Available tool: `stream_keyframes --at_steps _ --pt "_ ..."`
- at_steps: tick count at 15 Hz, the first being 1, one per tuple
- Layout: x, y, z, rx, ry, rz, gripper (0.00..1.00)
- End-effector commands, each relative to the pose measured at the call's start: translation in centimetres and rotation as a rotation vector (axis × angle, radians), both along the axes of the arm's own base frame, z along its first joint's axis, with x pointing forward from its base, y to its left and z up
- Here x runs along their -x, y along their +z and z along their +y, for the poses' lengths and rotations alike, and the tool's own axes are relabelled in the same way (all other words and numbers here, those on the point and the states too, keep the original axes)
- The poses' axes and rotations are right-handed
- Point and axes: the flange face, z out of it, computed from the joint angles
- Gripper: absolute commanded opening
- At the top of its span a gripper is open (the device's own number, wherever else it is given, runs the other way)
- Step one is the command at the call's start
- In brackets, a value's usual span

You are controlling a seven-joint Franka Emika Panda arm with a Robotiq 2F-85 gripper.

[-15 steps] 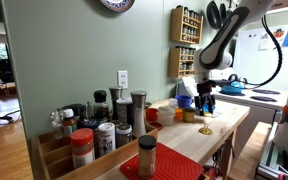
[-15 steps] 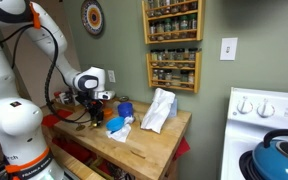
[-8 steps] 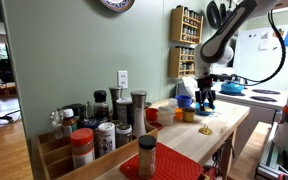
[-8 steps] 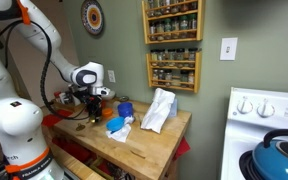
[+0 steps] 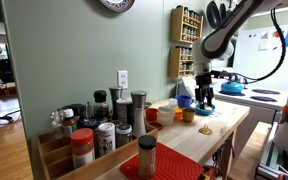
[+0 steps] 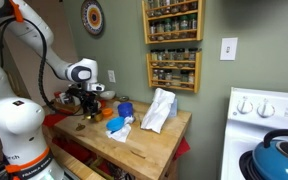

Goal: Pick up the laying gold cup and position it upright on the counter top, pick up the gold lid on the right and use it to cover the gold cup

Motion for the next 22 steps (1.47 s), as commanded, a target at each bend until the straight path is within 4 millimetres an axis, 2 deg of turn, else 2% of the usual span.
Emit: stream_keyframes --at_steps 1,7,22 --pt "-0.4 0.5 1.9 -0.015 0.056 -0.008 0.67" --pt "-2.5 1.2 3.8 -0.022 0.103 -0.032 0.68" --pt "-5.3 -0.6 4.6 0.005 0.115 -0.019 0.67"
